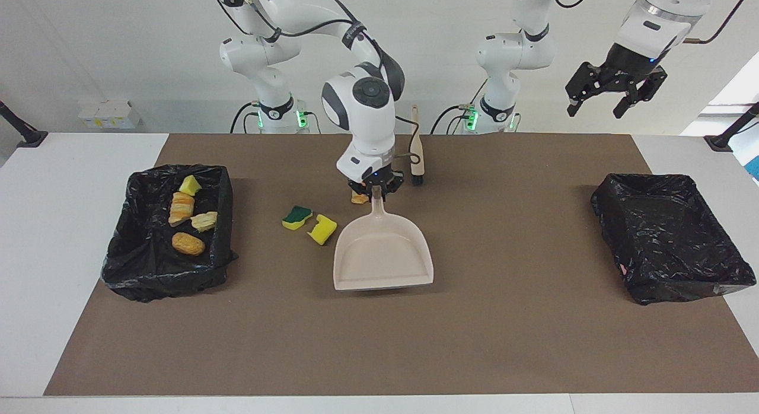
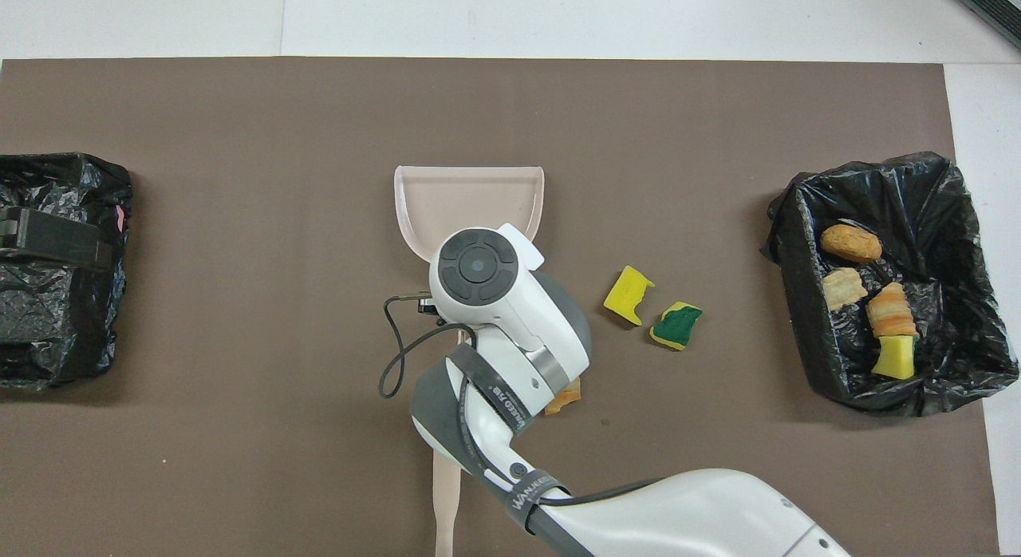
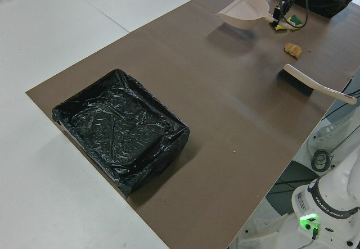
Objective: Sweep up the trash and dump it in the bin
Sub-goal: 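Return the dustpan to the table center with the right gripper and release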
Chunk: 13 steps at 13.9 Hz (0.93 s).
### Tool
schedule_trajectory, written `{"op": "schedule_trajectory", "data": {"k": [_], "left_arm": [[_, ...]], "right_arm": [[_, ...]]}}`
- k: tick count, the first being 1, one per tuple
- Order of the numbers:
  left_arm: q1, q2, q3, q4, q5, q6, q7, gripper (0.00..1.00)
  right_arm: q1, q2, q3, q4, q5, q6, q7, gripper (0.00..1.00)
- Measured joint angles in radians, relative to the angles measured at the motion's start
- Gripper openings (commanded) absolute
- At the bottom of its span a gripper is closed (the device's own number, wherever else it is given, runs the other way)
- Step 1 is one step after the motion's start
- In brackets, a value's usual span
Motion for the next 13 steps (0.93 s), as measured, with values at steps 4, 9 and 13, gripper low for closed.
{"op": "schedule_trajectory", "data": {"k": [4,9,13], "left_arm": [[0.000,0.000,0.000,0.000,0.000,0.000,0.000,1.00],[0.000,0.000,0.000,0.000,0.000,0.000,0.000,1.00],[0.000,0.000,0.000,0.000,0.000,0.000,0.000,1.00]], "right_arm": [[-0.003,0.050,-0.012,0.063,-0.029,0.063,-0.005,1.00],[-0.035,-0.040,-0.016,0.074,-0.030,-0.048,-0.006,1.00],[-0.068,-0.172,-0.012,0.034,0.011,-0.234,-0.006,1.00]]}}
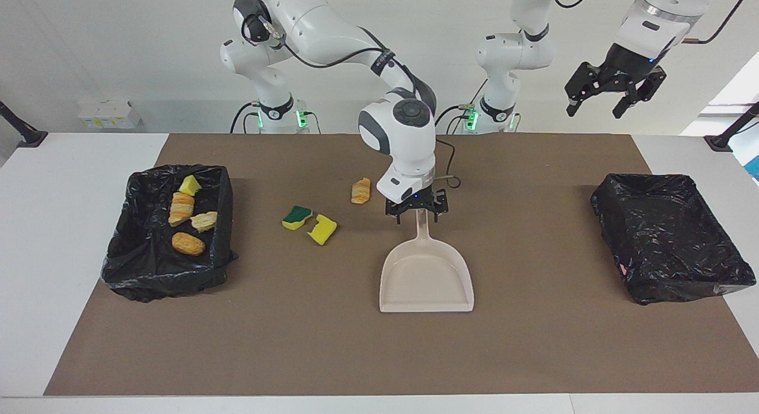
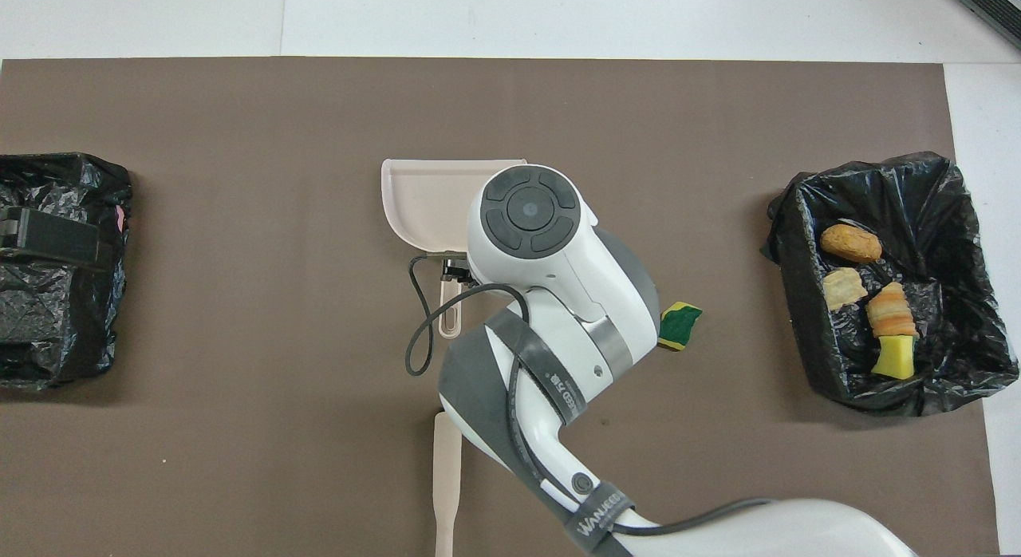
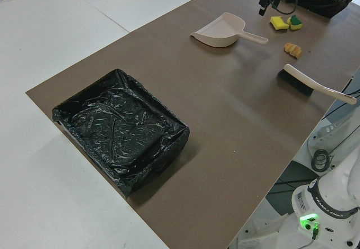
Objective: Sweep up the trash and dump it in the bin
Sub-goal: 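Return the dustpan to the table center with the right gripper and release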
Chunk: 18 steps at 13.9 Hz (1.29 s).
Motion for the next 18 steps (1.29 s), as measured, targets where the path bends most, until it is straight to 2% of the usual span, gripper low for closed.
{"op": "schedule_trajectory", "data": {"k": [3,5,7,10,13,16,18], "left_arm": [[0.000,0.000,0.000,0.000,0.000,0.000,0.000,1.00],[0.000,0.000,0.000,0.000,0.000,0.000,0.000,1.00],[0.000,0.000,0.000,0.000,0.000,0.000,0.000,1.00],[0.000,0.000,0.000,0.000,0.000,0.000,0.000,1.00],[0.000,0.000,0.000,0.000,0.000,0.000,0.000,1.00],[0.000,0.000,0.000,0.000,0.000,0.000,0.000,1.00],[0.000,0.000,0.000,0.000,0.000,0.000,0.000,1.00]], "right_arm": [[0.037,-0.081,0.008,-0.130,0.121,0.000,0.005,1.00],[0.078,-0.130,0.010,-0.233,0.145,0.044,0.045,1.00],[0.106,-0.168,0.011,-0.284,0.145,0.067,0.124,1.00],[0.110,-0.200,0.003,-0.283,0.101,0.062,0.198,1.00],[0.094,-0.219,-0.005,-0.256,0.043,-0.032,0.217,1.00],[0.070,-0.229,-0.005,-0.264,0.043,-0.124,0.217,1.00],[0.081,-0.246,0.001,-0.294,0.086,-0.131,0.217,1.00]]}}
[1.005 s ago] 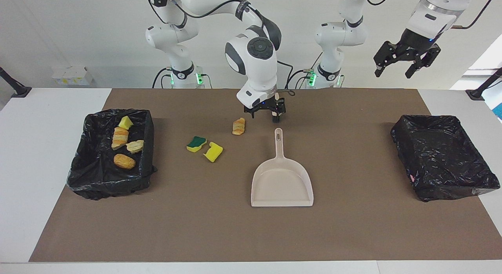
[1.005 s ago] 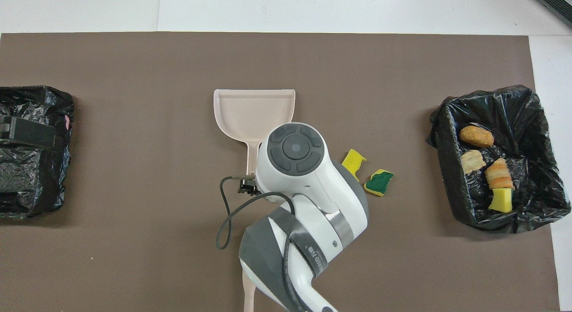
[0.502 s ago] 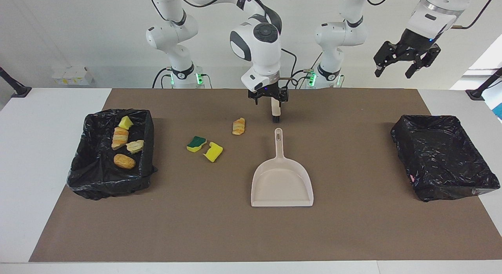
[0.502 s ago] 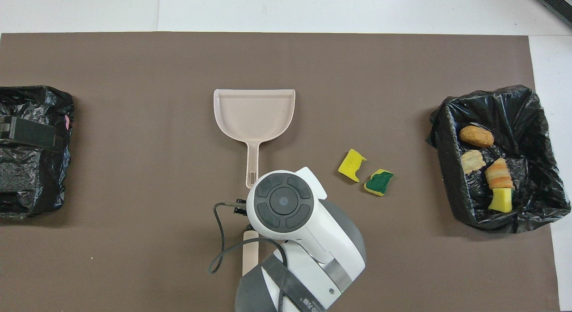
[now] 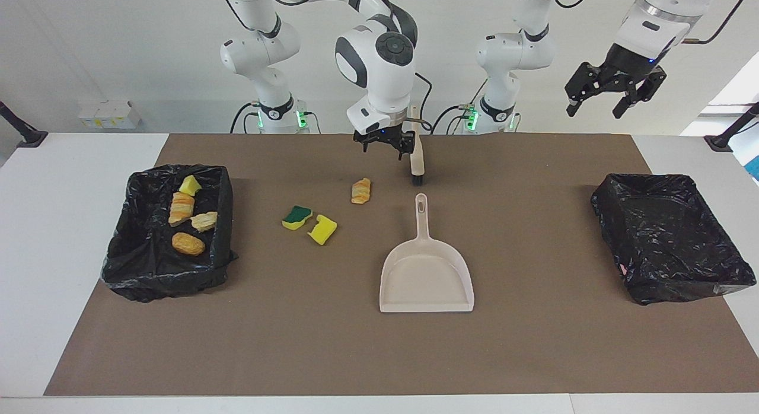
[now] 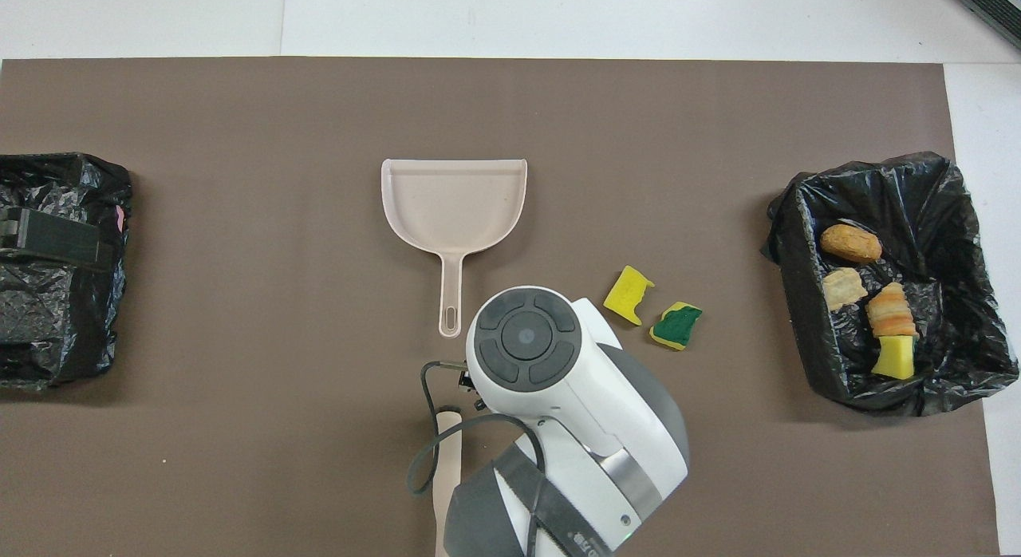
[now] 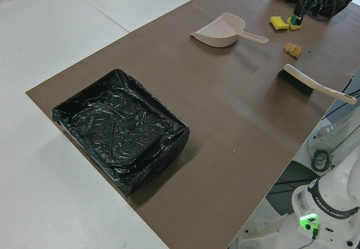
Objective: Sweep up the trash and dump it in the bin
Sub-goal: 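Return the dustpan to the table center with the right gripper and release, then reach the left gripper to the dustpan handle while the right gripper grasps the brush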
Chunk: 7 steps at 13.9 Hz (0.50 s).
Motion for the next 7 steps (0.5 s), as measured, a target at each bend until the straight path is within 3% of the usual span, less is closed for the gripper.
{"op": "schedule_trajectory", "data": {"k": [3,7], "left_arm": [[0.000,0.000,0.000,0.000,0.000,0.000,0.000,1.00],[0.000,0.000,0.000,0.000,0.000,0.000,0.000,1.00]], "right_arm": [[0.117,-0.046,0.008,-0.084,0.061,0.085,0.067,1.00],[0.343,-0.041,0.016,-0.191,0.063,0.265,0.209,1.00]]}}
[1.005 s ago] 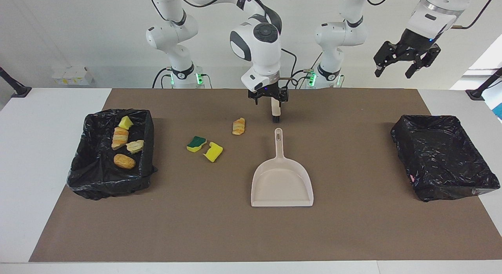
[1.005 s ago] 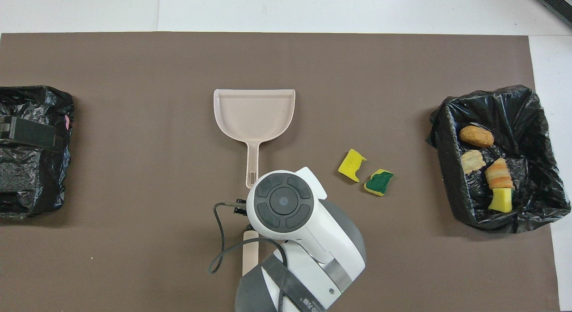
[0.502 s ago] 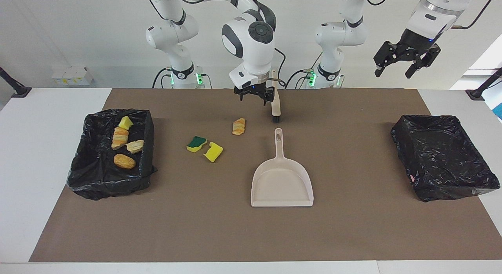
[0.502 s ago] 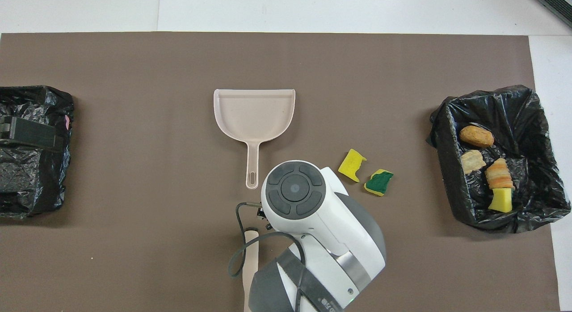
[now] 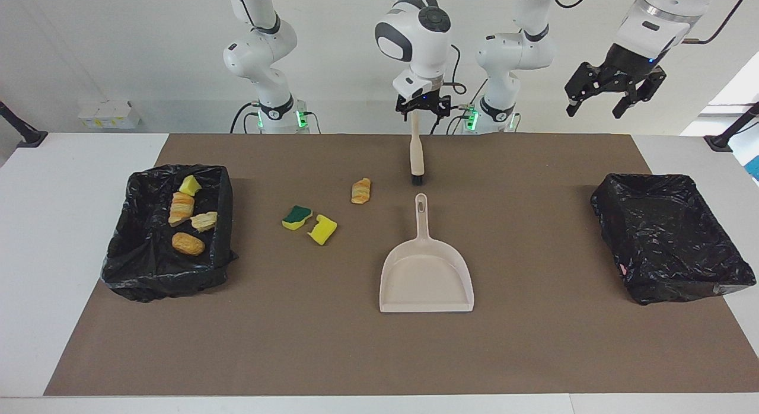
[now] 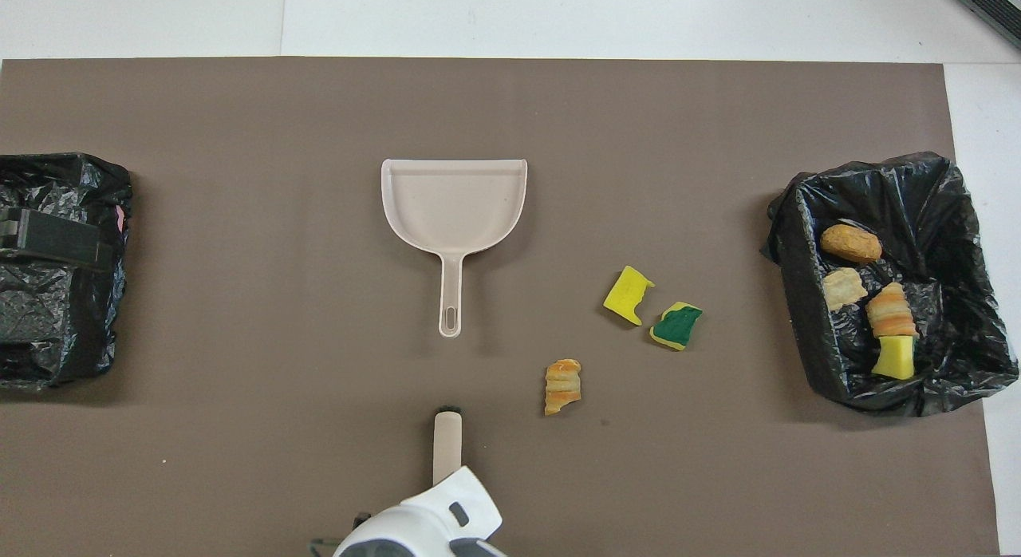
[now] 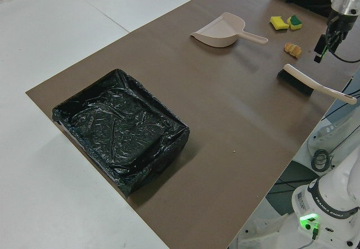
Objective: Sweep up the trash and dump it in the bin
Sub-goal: 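Reach the left gripper to the dustpan handle while the right gripper grasps the brush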
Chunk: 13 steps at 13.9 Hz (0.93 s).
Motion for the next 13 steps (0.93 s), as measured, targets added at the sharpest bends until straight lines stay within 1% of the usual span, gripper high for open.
{"op": "schedule_trajectory", "data": {"k": [2,4,5,6,8,9,10,11,13], "left_arm": [[0.000,0.000,0.000,0.000,0.000,-0.009,0.000,1.00],[0.001,-0.001,0.000,0.000,0.000,-0.038,0.000,1.00],[0.002,-0.002,0.000,0.000,0.000,-0.043,0.000,1.00],[0.002,-0.003,-0.001,0.000,0.000,-0.044,0.000,1.00],[0.001,-0.006,-0.014,-0.007,-0.001,-0.040,-0.016,1.00],[-0.002,-0.011,-0.025,-0.023,-0.003,-0.025,-0.026,1.00],[-0.014,-0.022,-0.039,-0.062,-0.007,0.026,-0.045,1.00],[-0.038,-0.031,-0.051,-0.111,-0.008,0.085,-0.077,1.00],[-0.119,-0.036,-0.063,-0.241,-0.008,0.250,-0.168,1.00]], "right_arm": [[0.053,0.014,0.000,-0.067,0.003,0.083,0.009,0.99],[0.072,0.030,-0.001,-0.123,0.025,0.153,0.009,0.91],[0.076,0.037,-0.001,-0.140,0.034,0.168,0.009,0.83],[0.078,0.043,-0.001,-0.148,0.038,0.174,0.009,0.73],[0.078,0.052,-0.002,-0.150,0.065,0.176,0.009,0.47],[0.078,0.052,-0.002,-0.150,0.073,0.176,0.009,0.24],[0.078,0.052,-0.002,-0.150,0.076,0.176,0.009,0.02],[0.078,0.052,-0.002,-0.150,0.076,0.176,0.009,0.00],[0.078,0.052,-0.004,-0.147,0.077,0.164,0.015,0.00]]}}
